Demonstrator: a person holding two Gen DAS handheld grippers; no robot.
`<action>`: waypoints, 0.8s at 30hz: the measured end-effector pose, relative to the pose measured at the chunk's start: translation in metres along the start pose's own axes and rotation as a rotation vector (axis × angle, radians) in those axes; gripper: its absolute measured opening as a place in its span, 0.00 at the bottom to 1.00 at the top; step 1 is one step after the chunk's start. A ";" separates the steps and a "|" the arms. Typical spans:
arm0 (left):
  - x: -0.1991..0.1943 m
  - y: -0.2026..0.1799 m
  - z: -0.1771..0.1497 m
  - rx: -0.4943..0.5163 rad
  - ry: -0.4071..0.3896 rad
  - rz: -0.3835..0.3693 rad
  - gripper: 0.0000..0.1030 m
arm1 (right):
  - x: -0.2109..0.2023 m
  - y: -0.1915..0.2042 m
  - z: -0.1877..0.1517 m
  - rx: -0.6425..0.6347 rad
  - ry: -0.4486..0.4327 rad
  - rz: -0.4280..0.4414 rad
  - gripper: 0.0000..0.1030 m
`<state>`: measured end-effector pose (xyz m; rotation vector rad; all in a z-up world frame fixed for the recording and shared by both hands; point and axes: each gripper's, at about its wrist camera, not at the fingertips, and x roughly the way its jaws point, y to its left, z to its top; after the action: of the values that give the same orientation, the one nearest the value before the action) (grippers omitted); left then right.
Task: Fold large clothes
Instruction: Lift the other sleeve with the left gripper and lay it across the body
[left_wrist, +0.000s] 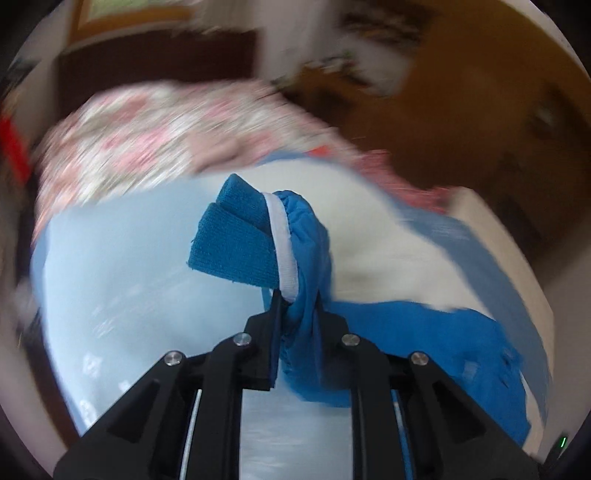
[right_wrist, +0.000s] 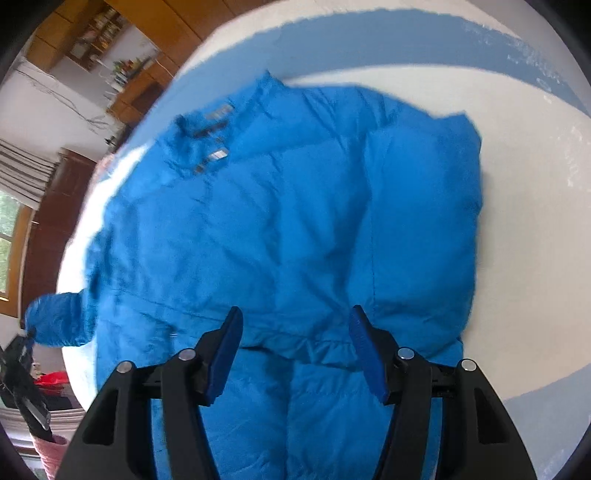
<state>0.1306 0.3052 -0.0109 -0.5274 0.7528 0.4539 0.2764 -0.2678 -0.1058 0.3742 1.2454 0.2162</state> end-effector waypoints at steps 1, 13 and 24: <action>-0.007 -0.023 0.000 0.045 -0.010 -0.041 0.12 | -0.006 0.002 -0.001 -0.007 -0.012 0.002 0.58; -0.013 -0.264 -0.073 0.455 0.080 -0.410 0.12 | -0.052 -0.005 -0.020 -0.015 -0.089 -0.012 0.58; 0.065 -0.335 -0.171 0.603 0.304 -0.469 0.12 | -0.056 -0.027 -0.028 0.027 -0.093 -0.029 0.58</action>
<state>0.2712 -0.0450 -0.0690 -0.1889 0.9731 -0.2983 0.2309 -0.3083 -0.0746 0.3852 1.1623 0.1561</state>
